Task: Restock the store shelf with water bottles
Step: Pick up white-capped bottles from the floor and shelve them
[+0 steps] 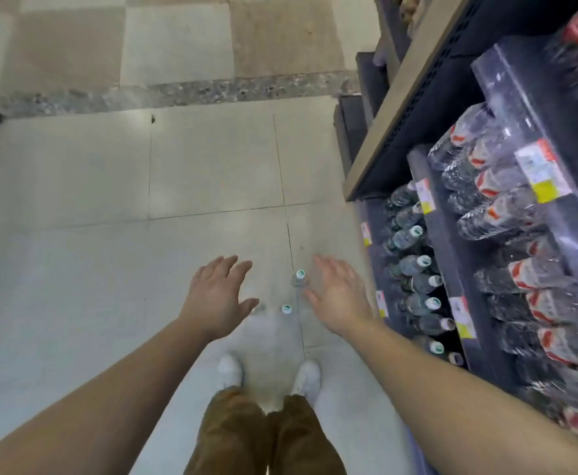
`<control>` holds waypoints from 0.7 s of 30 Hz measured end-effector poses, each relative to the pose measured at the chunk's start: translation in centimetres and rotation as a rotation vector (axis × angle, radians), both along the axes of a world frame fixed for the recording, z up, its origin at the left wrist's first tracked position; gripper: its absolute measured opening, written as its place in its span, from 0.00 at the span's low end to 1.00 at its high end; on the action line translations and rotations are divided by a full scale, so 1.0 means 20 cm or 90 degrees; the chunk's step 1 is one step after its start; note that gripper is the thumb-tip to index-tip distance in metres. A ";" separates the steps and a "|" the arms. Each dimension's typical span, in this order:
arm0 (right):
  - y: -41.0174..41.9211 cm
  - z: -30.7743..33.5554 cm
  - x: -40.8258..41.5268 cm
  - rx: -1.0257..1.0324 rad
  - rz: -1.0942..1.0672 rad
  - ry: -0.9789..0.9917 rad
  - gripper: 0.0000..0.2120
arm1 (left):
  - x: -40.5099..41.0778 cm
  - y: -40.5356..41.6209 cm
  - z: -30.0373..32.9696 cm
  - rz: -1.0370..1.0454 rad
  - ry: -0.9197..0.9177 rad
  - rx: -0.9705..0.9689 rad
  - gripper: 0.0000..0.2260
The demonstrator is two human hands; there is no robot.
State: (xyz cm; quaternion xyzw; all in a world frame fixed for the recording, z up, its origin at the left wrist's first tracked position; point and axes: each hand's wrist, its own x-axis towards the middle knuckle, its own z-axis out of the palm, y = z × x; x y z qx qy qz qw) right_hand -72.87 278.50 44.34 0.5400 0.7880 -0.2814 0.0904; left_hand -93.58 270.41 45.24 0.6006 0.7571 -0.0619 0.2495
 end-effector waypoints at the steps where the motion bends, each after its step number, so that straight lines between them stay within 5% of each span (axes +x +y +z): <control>1: -0.01 -0.14 -0.01 -0.012 -0.001 -0.007 0.31 | -0.01 0.01 -0.12 0.005 -0.007 -0.012 0.32; 11: -0.06 -1.56 -0.16 -0.124 -0.019 -0.099 0.31 | -0.16 0.02 -1.52 -0.001 0.015 -0.135 0.34; 18: -0.09 -2.15 -0.17 -0.143 0.011 -0.175 0.34 | -0.12 0.00 -2.17 -0.048 0.100 -0.218 0.36; 21: -0.10 -2.27 -0.18 -0.125 0.033 -0.163 0.29 | -0.11 -0.01 -2.29 -0.058 0.121 -0.192 0.29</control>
